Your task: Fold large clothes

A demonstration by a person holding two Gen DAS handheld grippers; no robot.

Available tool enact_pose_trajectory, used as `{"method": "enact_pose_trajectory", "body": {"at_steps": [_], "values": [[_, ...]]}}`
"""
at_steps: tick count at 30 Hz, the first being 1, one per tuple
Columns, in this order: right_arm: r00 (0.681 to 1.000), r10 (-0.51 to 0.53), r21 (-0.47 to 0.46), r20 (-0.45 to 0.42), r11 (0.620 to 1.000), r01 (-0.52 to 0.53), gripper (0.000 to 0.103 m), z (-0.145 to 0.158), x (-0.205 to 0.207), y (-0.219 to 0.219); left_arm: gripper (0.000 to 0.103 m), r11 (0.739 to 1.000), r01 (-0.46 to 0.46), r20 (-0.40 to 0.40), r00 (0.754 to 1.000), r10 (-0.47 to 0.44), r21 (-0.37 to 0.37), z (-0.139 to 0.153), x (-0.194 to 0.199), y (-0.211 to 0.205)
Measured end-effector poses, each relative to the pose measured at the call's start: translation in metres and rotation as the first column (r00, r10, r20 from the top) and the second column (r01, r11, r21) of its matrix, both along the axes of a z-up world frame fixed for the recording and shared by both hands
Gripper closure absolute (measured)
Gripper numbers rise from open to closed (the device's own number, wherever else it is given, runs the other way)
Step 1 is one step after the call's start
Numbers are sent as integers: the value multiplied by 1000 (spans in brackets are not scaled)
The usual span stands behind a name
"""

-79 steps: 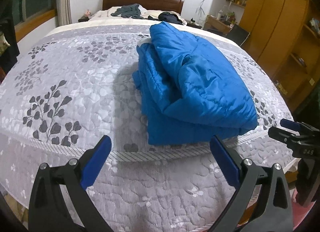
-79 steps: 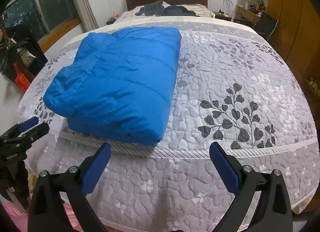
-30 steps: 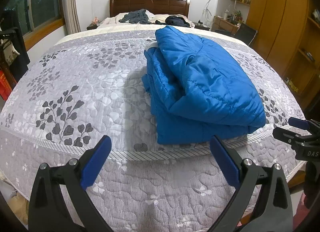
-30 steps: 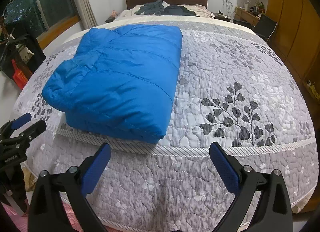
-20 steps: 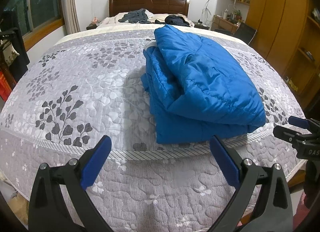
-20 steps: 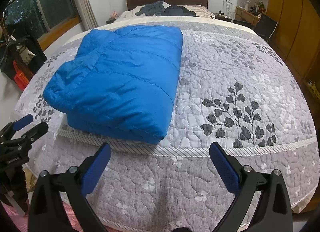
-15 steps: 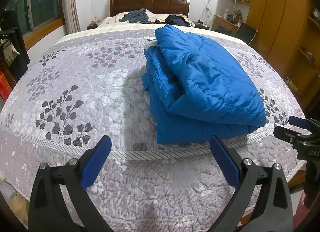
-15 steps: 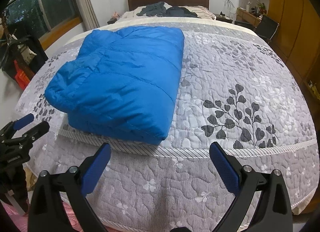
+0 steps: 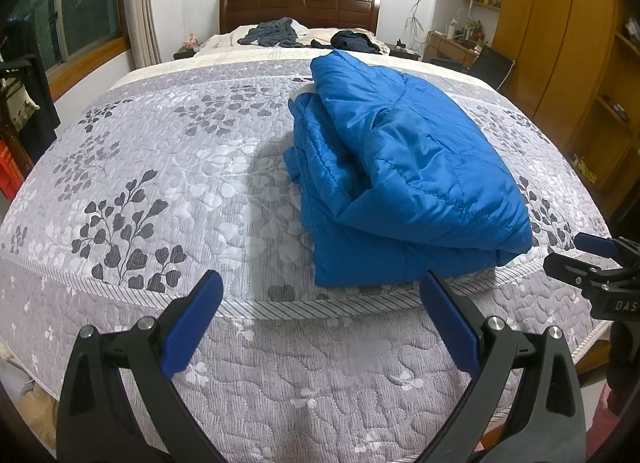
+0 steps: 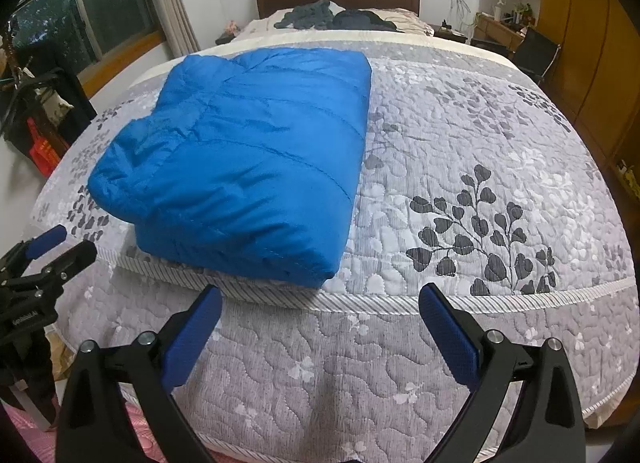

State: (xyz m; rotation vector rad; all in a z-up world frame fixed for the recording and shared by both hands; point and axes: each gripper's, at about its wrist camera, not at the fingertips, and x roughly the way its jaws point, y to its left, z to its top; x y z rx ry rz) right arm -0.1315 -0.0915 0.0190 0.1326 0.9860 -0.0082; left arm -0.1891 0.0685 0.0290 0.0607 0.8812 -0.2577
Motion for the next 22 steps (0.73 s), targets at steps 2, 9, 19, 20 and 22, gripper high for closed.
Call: {"method": "enact_pose_trajectory", "body": {"at_steps": [2,9,19,20,22], "values": [[1000,2,4,1,1000,-2,4,0,0,1,5,1000,0,0,1000,0,0,0,0,0],[1000,6,12,7,1000,-6,4,0,0,1,5,1000,2,-1,1000,-2,0,0,0,0],[1000,3,26,-6,1000,-3,4,-3,1,-2,5,1000,2,-2,1000,-2,1,0,0,-1],[1000,3,23,-6,1000,-3,4,-3,1,-2,5,1000,2,-2,1000,-2,0,0,0,-1],[1000,4,18,-3,1000,-4,4,-3,1,-2,5,1000,2,-2,1000,-2,1,0,0,-1]]}}
